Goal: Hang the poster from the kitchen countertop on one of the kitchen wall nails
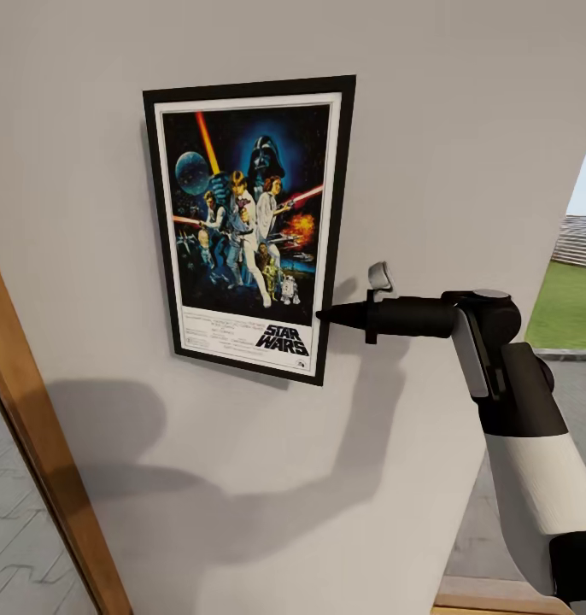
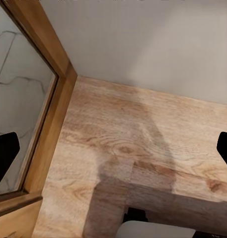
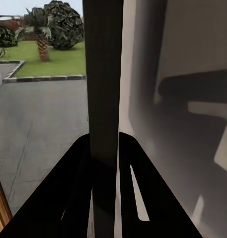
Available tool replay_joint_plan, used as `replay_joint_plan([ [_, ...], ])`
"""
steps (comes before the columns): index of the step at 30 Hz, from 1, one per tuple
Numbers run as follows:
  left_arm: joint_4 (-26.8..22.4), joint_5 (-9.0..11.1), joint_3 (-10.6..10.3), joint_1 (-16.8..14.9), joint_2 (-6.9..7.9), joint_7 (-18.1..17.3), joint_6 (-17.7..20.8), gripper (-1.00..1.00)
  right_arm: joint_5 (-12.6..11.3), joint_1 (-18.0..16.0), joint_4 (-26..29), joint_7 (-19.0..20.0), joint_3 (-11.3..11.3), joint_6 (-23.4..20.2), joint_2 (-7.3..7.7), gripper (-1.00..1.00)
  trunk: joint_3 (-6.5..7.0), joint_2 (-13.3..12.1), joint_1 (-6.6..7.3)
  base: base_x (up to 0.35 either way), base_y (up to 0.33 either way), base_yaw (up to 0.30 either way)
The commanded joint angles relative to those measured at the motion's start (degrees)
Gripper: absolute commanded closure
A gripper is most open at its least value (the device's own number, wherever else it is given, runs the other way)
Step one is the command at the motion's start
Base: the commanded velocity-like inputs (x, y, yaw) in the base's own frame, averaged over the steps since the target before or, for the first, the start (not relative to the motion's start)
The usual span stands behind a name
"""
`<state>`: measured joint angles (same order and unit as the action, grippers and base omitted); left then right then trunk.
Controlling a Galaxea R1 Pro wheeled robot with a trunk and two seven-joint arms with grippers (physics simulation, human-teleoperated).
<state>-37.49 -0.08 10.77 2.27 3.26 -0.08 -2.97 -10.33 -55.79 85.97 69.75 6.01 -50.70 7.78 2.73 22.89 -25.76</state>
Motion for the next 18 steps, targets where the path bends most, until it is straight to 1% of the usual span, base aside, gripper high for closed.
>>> replay_joint_plan([
  [1,-0.04,-0.01,0.04,0.02,-0.01,-0.01,-0.11,-1.00,-0.33,-0.02,-0.01,0.04,0.06,-0.45,0.04,1.00,-0.01,0.03,-0.02,0.000,0.000,0.000],
  [18,-0.04,0.02,0.04,0.06,-0.03,-0.01,-0.11,-1.00,-0.31,-0.02,-0.01,-0.05,0.06,-0.45,0.04,1.00,-0.01,0.03,-0.02,0.000,0.000,0.000],
])
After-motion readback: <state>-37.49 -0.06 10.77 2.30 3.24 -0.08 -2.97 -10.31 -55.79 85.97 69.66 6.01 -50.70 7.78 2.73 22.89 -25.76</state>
